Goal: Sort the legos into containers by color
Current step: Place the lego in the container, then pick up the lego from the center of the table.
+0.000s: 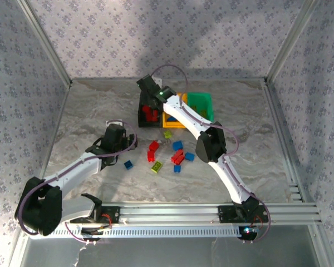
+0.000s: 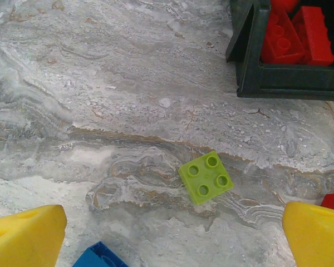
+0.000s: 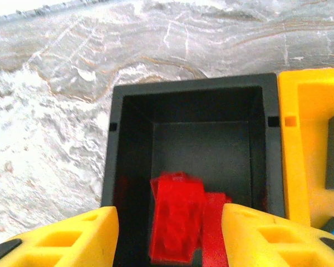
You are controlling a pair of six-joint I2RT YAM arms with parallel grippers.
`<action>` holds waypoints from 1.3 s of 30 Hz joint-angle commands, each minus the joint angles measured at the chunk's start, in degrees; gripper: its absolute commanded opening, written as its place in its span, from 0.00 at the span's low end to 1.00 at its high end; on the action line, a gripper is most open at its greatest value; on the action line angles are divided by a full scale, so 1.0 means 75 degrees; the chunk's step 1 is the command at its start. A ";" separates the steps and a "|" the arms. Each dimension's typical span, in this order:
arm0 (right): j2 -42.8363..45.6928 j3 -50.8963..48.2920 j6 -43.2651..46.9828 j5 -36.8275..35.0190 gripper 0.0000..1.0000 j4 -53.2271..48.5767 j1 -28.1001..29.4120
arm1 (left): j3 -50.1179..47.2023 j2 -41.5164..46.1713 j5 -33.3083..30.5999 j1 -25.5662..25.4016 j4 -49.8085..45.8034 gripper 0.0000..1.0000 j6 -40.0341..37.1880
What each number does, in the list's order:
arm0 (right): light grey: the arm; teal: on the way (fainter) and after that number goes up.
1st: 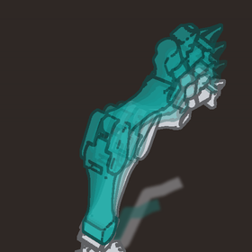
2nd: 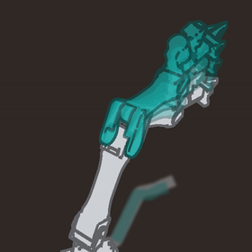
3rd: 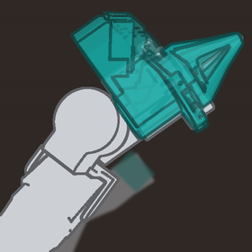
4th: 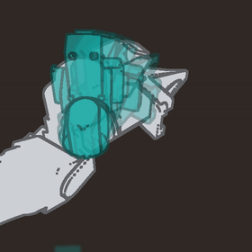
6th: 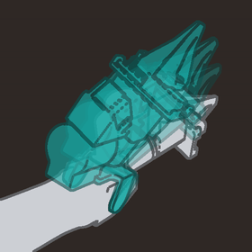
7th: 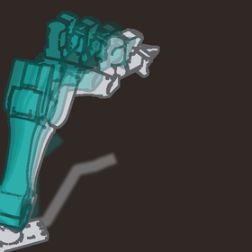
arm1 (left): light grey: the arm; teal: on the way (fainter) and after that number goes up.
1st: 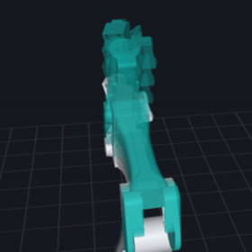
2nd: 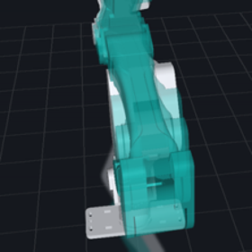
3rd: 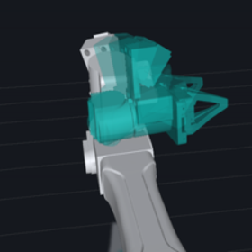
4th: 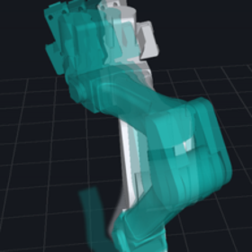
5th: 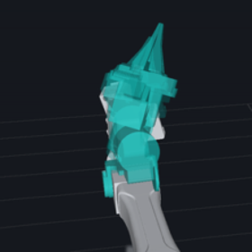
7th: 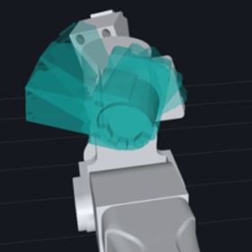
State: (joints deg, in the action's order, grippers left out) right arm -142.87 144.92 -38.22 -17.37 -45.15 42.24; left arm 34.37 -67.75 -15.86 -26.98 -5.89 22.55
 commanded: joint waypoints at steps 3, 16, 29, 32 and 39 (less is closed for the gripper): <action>0.0606 -0.0241 0.0458 -0.0147 0.58 -0.0389 -0.0011 | 0.0073 -0.0068 0.0497 0.0041 0.0258 0.99 -0.0016; 0.3928 -0.5213 0.1049 -0.0484 0.55 0.1028 0.0327 | 0.0521 -0.1126 0.1381 0.0038 0.0340 0.97 0.0053; 0.6171 -0.8118 0.0953 -0.1551 0.55 0.1392 0.0275 | 0.1704 -0.2820 0.1104 0.0076 -0.0517 0.89 0.0088; 0.6273 -0.8333 0.0912 -0.1597 0.55 0.1396 0.0257 | 0.2065 -0.3272 0.1061 0.0090 -0.0743 0.88 0.0133; 0.6355 -0.8476 0.0935 -0.1651 0.55 0.1394 0.0228 | 0.2175 -0.3568 0.0919 0.0161 -0.0942 0.85 0.0238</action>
State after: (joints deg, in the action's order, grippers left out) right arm -96.97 81.87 -31.03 -27.68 -34.87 44.31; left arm 49.89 -94.63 -7.53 -26.39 -11.03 23.59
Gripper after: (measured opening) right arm 0.555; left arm 0.849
